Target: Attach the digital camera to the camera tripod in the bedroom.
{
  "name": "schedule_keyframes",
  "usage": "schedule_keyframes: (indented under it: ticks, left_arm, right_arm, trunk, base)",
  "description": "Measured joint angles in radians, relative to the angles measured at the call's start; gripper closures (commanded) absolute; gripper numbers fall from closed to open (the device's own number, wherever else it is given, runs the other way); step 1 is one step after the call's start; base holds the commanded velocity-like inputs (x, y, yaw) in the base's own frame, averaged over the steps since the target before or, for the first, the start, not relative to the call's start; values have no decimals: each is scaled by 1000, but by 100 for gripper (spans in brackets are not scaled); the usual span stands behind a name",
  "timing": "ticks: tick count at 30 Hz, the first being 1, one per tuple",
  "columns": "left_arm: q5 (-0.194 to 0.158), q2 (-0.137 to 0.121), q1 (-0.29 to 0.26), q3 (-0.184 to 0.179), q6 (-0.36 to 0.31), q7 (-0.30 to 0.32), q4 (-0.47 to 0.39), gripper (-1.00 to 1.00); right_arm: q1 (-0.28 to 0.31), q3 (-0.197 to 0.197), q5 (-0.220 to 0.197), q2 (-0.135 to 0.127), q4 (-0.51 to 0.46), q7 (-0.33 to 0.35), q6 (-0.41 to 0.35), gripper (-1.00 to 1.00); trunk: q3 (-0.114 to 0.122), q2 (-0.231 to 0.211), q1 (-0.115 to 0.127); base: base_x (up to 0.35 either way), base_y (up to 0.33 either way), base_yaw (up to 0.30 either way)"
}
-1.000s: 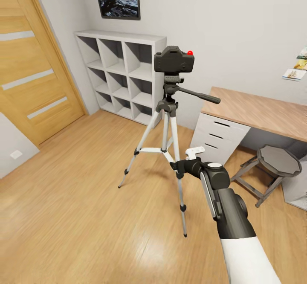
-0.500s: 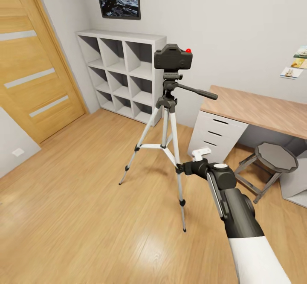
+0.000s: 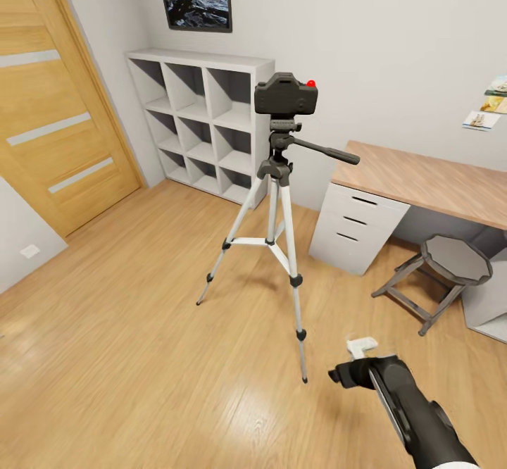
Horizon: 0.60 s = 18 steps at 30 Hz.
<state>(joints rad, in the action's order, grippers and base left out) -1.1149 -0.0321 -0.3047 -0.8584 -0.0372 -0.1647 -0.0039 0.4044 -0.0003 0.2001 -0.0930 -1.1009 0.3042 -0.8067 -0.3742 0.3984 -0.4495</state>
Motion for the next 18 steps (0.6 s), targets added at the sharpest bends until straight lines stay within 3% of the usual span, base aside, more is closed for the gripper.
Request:
schedule_keyframes:
  ticks: [6,9,10,18]
  left_arm:
    - [-1,0,0,0,-2,0,1,-100]
    - [-1,0,0,0,-3,1,1,-100]
    - [-1,0,0,0,-5,1,1,-100]
    - [0,0,0,1,-11,1,1,-100]
  right_arm:
    - [-34,-60,1,-25,314,-3,146,-100]
    - [-40,-83,2,-38,491,-6,251,-100]
    - [-43,-90,4,-44,594,-7,326,-100]
    - [-46,-100,5,-55,947,-25,589,-100]
  trunk:
    - [0,0,0]
    - [0,0,0]
    - [0,0,0]
    - [0,0,0]
  base:
    - [0,0,0]
    - [0,0,0]
    - [0,0,0]
    - [0,0,0]
